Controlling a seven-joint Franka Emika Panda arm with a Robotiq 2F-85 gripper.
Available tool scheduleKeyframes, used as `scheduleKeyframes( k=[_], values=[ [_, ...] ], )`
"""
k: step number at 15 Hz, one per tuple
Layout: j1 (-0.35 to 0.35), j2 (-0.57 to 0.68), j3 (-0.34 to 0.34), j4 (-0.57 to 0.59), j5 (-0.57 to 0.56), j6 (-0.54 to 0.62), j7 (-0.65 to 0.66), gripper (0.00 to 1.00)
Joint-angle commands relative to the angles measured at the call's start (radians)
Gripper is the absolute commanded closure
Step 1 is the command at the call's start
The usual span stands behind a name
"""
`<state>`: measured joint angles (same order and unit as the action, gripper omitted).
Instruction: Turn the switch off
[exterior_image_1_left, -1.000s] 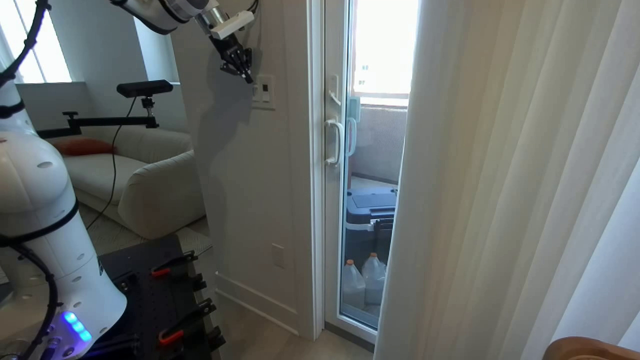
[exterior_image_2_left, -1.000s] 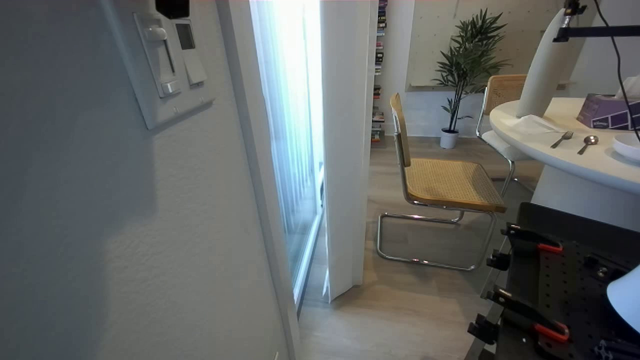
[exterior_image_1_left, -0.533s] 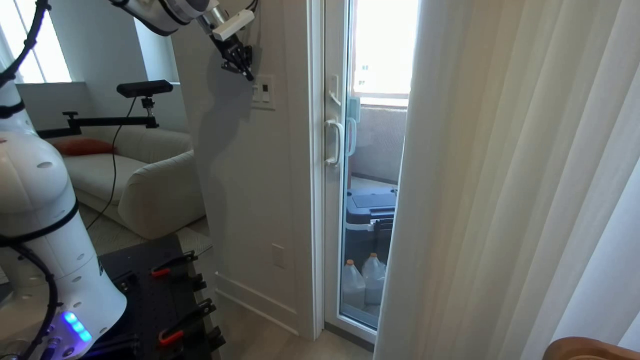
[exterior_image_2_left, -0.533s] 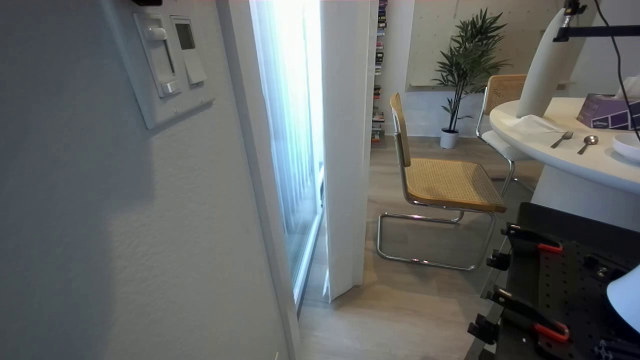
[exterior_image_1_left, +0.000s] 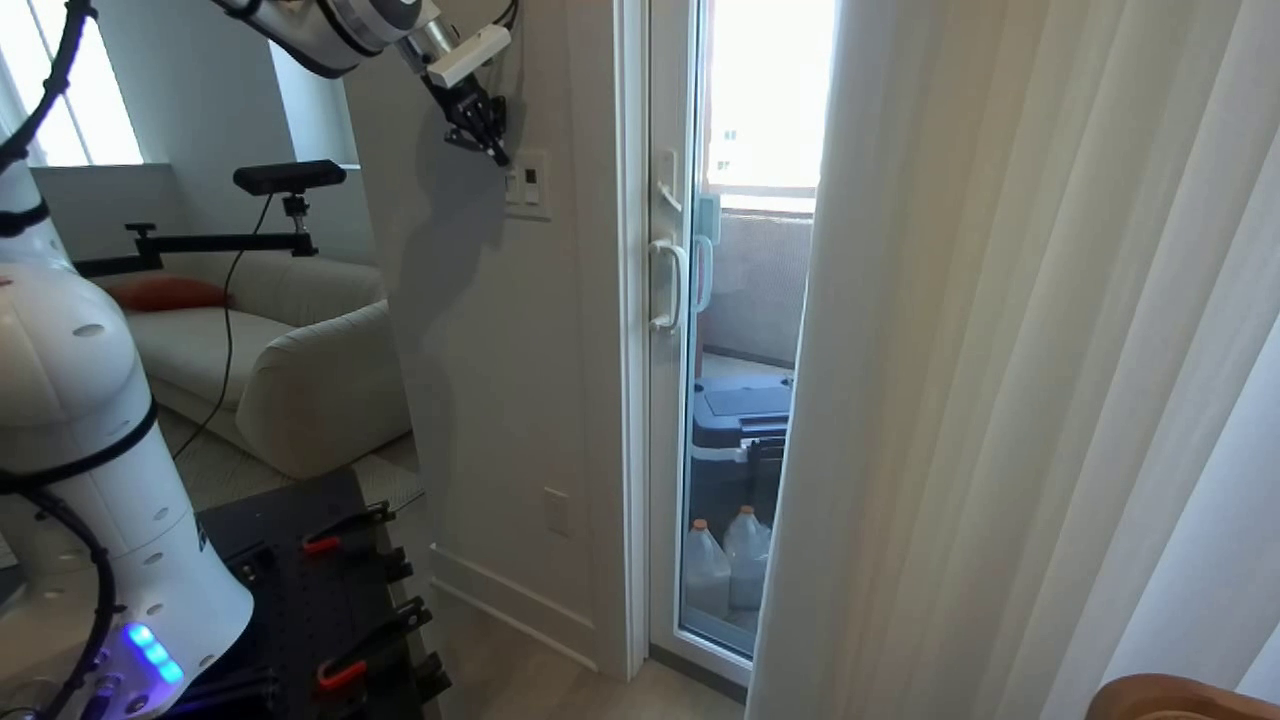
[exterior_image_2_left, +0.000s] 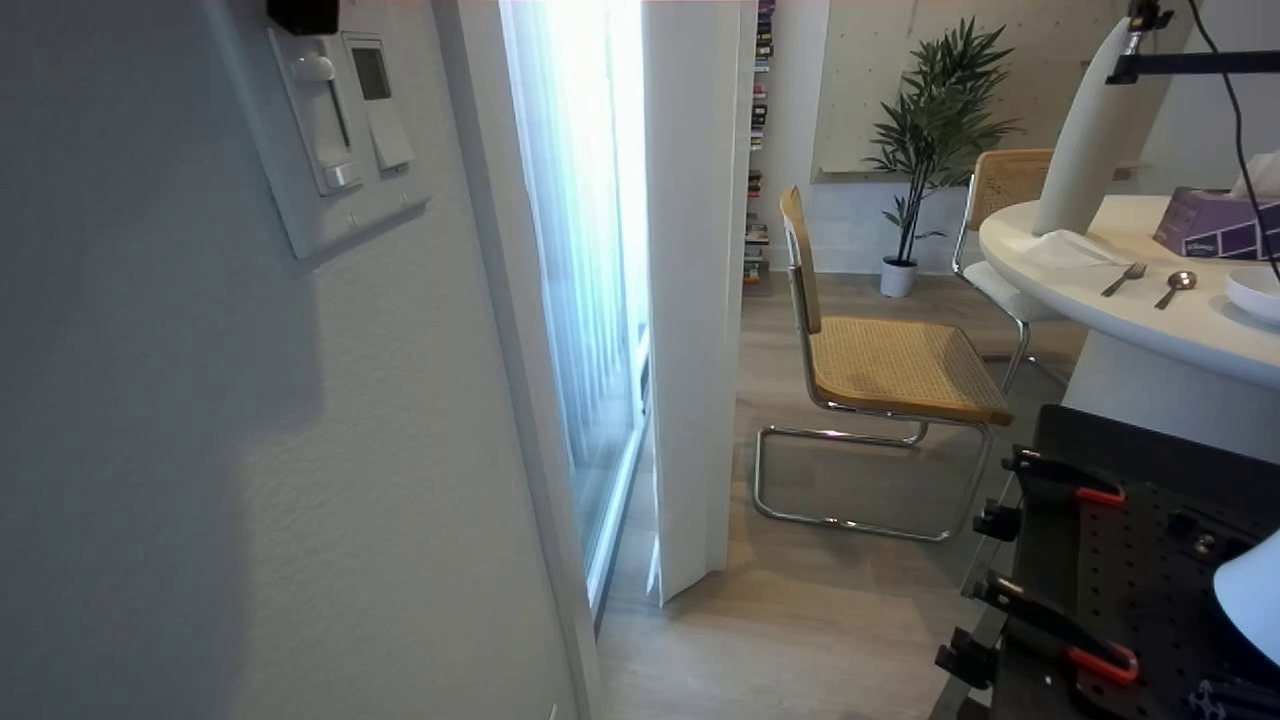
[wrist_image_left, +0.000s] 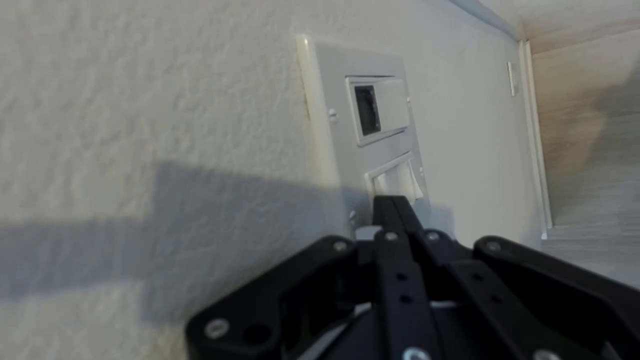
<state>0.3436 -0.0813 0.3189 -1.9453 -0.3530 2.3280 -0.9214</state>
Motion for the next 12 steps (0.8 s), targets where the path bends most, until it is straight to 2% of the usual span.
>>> scheduleKeyframes(
  k=[1,12],
  values=[
    [-0.011,-0.013,-0.006,-0.011,0.006,-0.013,-0.017,1.0],
    [-0.017,0.005,-0.02,-0.001,0.03,-0.025,-0.045,1.0]
  ],
)
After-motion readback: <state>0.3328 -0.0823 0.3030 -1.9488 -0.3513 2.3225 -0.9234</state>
